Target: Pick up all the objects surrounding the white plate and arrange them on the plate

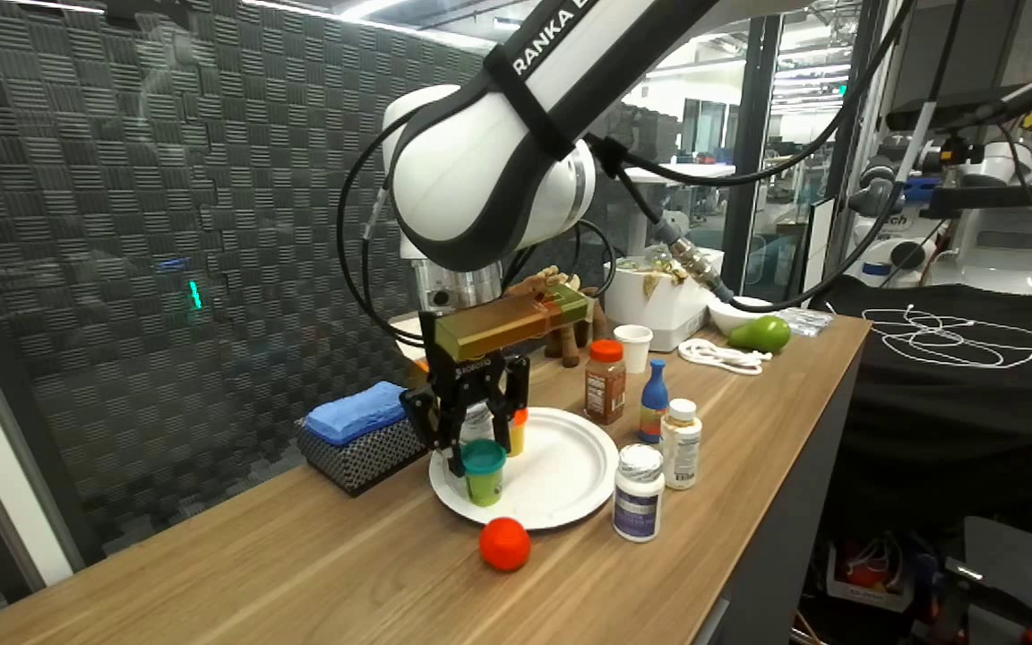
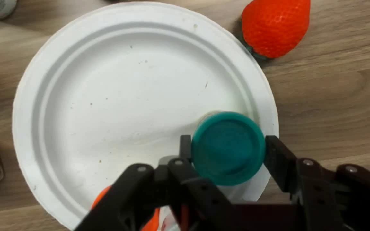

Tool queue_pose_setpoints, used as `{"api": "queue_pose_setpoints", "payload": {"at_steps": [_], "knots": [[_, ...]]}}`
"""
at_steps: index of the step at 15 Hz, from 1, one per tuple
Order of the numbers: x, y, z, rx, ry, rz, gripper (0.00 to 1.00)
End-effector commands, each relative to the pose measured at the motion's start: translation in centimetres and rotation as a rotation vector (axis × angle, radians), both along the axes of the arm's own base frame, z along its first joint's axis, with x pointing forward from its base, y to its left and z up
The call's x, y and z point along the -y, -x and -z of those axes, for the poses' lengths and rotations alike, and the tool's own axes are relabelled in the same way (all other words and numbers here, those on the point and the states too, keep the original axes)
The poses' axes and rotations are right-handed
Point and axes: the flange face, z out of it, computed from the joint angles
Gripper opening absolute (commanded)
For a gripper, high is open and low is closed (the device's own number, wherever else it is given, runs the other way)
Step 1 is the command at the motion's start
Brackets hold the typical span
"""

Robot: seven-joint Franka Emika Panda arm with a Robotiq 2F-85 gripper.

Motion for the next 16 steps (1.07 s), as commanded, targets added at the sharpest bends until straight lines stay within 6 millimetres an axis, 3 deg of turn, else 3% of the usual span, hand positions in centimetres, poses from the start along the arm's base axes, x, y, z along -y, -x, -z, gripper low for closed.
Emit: {"api": "queue_pose_setpoints", "payload": {"at_steps": [1,3,9,16], "knots": [[-0.4,-0.3,-0.3,-0.014,-0.013,0.016,0.93],[-0.2,0.3,-1.0,0.007,0.004,0.024,1.00],[1.1,2.6,-4.2,0.034,0.050,0.030,1.00],[3.0,8.4,-8.0,0.031,0.033,-0.193,1.00]]}}
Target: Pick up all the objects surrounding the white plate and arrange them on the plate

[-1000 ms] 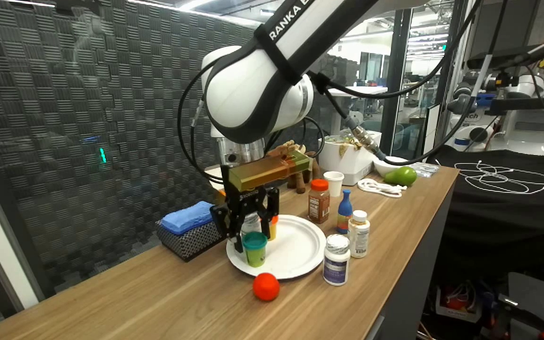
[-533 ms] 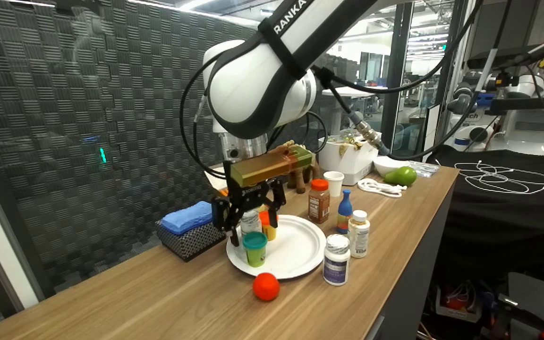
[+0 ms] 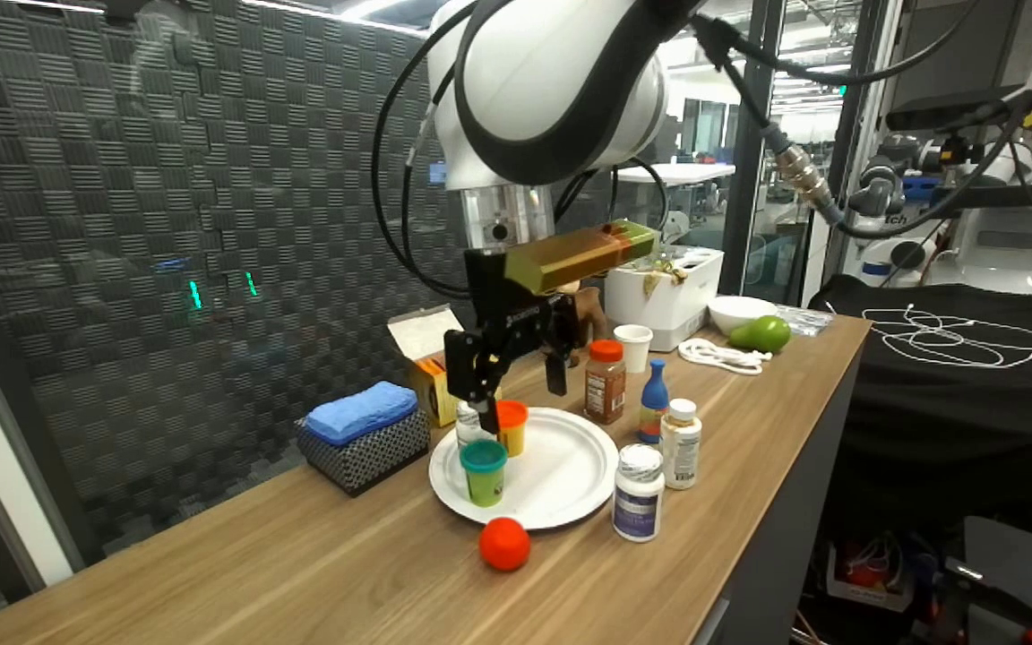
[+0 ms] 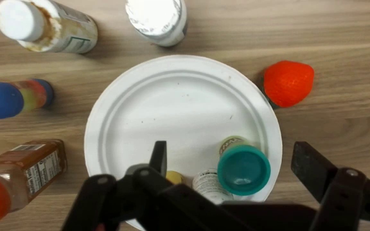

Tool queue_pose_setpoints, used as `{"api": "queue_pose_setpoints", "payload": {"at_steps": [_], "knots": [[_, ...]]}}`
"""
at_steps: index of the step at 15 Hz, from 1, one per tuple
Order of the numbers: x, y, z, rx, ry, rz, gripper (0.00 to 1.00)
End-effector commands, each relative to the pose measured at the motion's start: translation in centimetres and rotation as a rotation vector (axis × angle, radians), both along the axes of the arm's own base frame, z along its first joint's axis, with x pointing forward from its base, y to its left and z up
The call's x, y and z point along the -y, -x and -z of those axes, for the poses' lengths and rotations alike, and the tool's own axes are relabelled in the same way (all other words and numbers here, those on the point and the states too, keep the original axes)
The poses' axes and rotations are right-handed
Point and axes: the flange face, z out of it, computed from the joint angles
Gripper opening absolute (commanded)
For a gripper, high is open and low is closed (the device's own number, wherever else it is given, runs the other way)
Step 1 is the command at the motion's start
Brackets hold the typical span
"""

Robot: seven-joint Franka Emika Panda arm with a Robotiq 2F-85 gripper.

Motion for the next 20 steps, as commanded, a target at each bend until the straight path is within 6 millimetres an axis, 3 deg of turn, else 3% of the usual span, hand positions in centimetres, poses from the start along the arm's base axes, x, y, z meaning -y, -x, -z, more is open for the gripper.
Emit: {"api": "queue_pose_setpoints", "payload": {"at_steps": [1,4,8,13,18,19,20], "knots": [[1.2,4.1,-2.4,0.017,0.020,-0.108,1.00],[2.0,6.5,-2.2,0.014,0.005,-0.153,1.00],[3.2,7.8,-0.2,-0.014,-0.008,-0.186,1.00],[4.7,7.5,2.8,-0.060,0.014,-0.194,1.00],[5.4,7.3,3.8,-0.083,0.013,-0.193,1.00],[5.5,7.3,3.9,-0.083,0.012,-0.194,0.75],[5.5,7.2,3.8,-0.083,0.012,-0.195,0.74]]}}
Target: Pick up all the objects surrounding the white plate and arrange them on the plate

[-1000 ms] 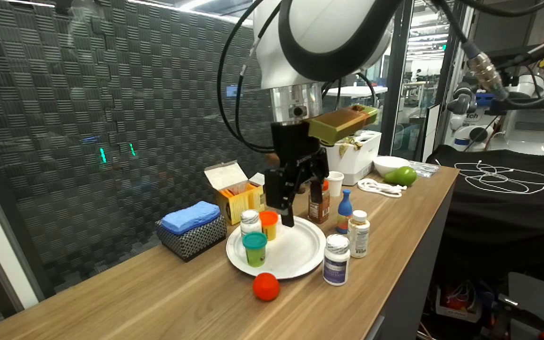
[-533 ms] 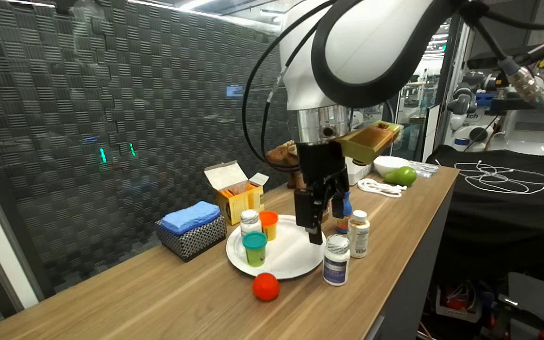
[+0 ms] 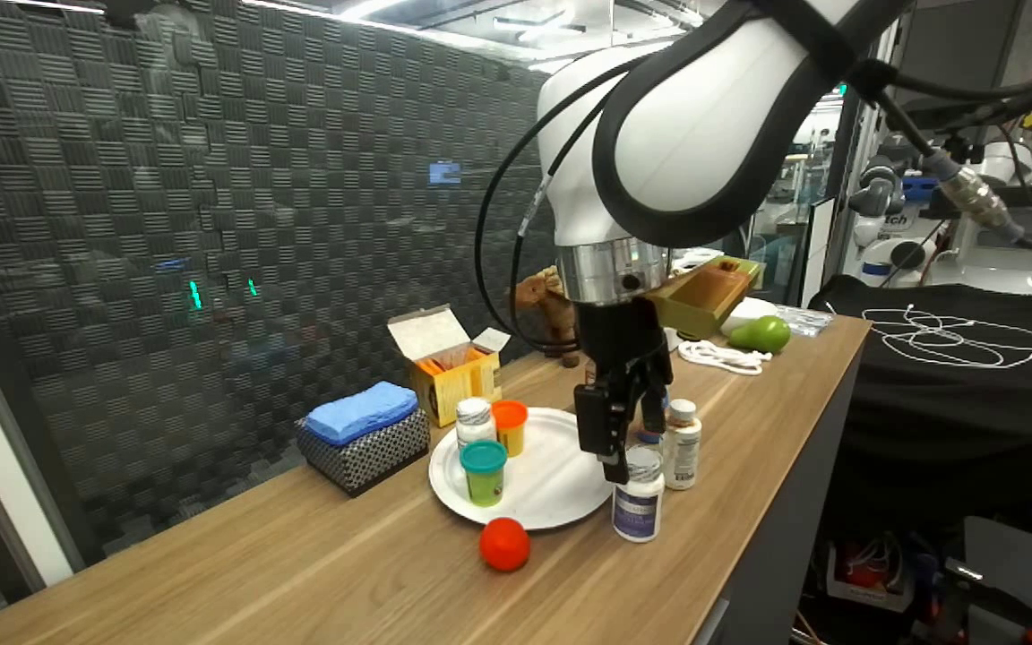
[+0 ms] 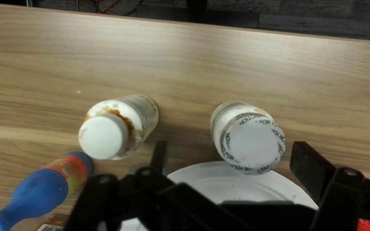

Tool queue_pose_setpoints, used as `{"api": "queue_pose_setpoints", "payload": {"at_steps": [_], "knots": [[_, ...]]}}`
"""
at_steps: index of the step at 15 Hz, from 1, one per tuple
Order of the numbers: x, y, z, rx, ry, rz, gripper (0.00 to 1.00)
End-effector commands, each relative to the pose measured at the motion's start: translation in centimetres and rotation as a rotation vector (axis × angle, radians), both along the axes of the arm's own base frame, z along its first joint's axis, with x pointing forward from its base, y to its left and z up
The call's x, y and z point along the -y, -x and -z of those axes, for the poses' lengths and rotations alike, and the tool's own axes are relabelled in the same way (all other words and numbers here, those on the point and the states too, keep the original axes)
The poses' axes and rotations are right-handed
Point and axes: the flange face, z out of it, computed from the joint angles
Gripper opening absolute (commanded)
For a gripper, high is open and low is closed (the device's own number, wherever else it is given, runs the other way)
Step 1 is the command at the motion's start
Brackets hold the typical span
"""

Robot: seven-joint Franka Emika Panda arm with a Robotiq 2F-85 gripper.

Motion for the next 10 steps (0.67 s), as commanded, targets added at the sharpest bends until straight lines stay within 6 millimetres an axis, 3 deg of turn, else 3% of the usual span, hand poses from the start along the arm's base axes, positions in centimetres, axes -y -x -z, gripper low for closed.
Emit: {"api": "queue_pose_setpoints", "payload": {"at_steps": [1,7,10], "knots": [[0.0,-0.4,-0.8,0.022,-0.004,-0.024,0.68],[-0.7,0.5,-2.5,0.041,0.024,-0.027,0.19],[-0.9,0.5,-3.8,0.049,0.020,-0.008,0.19]]}}
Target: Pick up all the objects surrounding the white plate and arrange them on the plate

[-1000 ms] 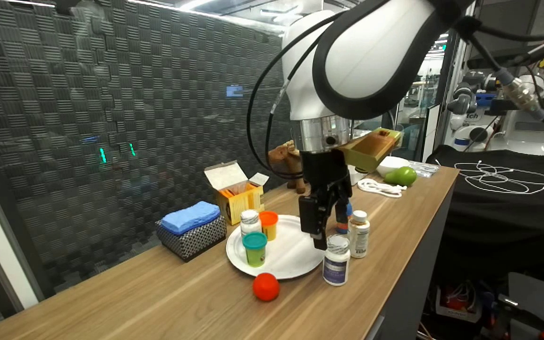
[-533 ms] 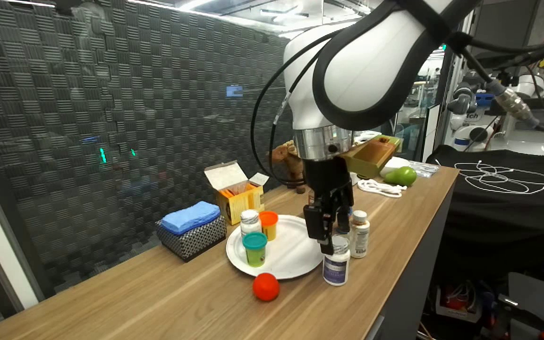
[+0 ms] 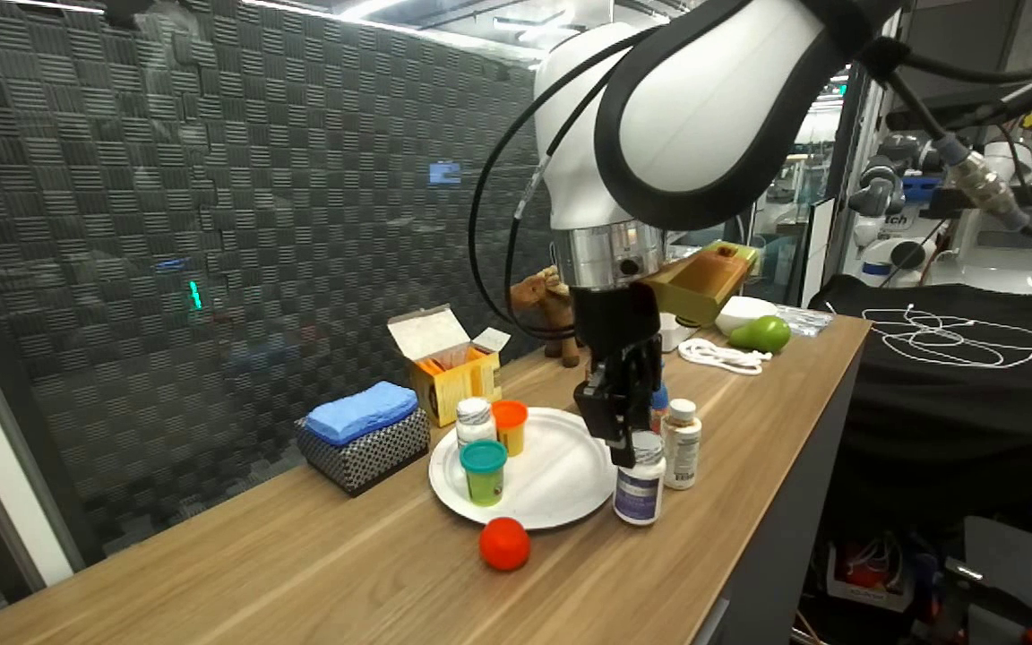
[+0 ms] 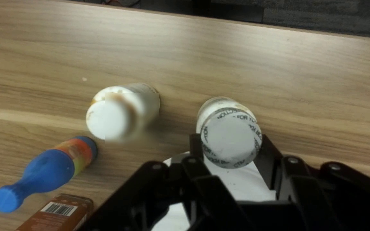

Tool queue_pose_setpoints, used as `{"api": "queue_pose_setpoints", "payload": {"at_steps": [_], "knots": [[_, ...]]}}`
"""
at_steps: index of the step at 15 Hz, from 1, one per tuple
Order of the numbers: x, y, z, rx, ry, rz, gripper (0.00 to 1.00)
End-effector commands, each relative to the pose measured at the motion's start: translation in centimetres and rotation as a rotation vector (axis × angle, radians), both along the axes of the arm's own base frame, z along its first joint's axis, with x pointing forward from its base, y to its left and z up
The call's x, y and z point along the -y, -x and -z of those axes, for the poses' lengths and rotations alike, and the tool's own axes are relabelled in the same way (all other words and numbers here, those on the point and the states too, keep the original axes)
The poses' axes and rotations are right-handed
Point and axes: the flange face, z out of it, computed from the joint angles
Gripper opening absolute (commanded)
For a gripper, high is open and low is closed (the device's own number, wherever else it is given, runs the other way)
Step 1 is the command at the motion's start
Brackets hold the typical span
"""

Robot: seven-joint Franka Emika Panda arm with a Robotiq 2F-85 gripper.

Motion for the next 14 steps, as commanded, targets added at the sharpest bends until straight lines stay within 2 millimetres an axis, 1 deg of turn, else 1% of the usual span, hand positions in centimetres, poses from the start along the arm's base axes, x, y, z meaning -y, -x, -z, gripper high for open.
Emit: {"api": "queue_pose_setpoints", "payload": {"at_steps": [1,4,6,10,14], "knots": [[-0.4,0.5,-2.9,0.022,0.002,0.030,0.19],[0.1,-0.8,-4.9,0.056,0.007,0.048,0.19],[0.7,-2.2,-5.3,0.065,0.003,0.059,0.19],[2.0,-5.9,-4.4,0.064,0.016,0.087,0.19],[2.9,-9.4,-2.7,0.028,0.016,0.110,0.19]]}}
